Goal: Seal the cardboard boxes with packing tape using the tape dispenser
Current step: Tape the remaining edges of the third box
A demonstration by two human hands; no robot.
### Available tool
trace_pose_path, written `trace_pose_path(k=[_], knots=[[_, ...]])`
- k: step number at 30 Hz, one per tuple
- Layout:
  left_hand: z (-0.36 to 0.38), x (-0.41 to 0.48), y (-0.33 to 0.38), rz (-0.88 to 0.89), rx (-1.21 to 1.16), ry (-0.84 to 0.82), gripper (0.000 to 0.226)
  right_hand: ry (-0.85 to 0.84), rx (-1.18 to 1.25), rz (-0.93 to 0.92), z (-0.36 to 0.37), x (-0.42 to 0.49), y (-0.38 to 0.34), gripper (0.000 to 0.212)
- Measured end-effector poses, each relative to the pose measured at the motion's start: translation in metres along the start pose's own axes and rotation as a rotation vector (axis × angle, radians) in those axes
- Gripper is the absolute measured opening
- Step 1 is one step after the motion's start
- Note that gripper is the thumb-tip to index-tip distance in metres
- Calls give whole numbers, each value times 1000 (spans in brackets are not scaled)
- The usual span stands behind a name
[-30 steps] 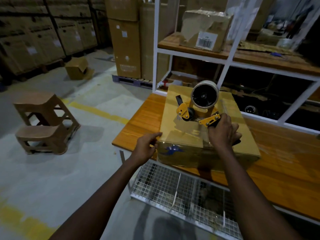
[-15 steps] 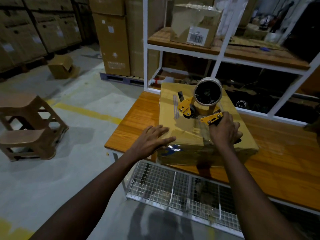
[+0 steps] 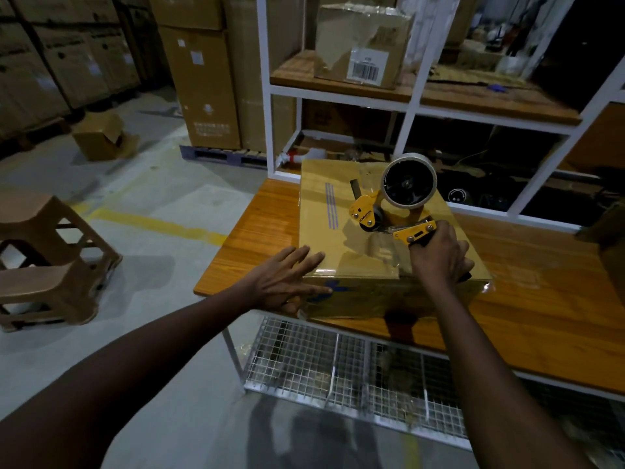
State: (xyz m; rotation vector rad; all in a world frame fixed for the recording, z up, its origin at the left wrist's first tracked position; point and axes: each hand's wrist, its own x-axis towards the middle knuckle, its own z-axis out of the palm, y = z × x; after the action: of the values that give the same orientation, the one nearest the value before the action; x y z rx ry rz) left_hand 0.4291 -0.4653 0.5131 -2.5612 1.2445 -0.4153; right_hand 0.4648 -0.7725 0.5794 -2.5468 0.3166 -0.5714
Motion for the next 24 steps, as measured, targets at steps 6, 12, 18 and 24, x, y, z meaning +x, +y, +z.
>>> trace_pose_path(k=[6,12,18,24], knots=[[-22,57,4,97,40,-36,74,36,2,42,-17,11,17,29],[-15,101,27,95,123,-106,83,85,14,101,-39,20,36,29],[-22,101,30,187,125,-113,85,133,18,147,-59,21,62,25],[-34,161,54,133,166,-107,86,193,16,189,-79,29,86,25]])
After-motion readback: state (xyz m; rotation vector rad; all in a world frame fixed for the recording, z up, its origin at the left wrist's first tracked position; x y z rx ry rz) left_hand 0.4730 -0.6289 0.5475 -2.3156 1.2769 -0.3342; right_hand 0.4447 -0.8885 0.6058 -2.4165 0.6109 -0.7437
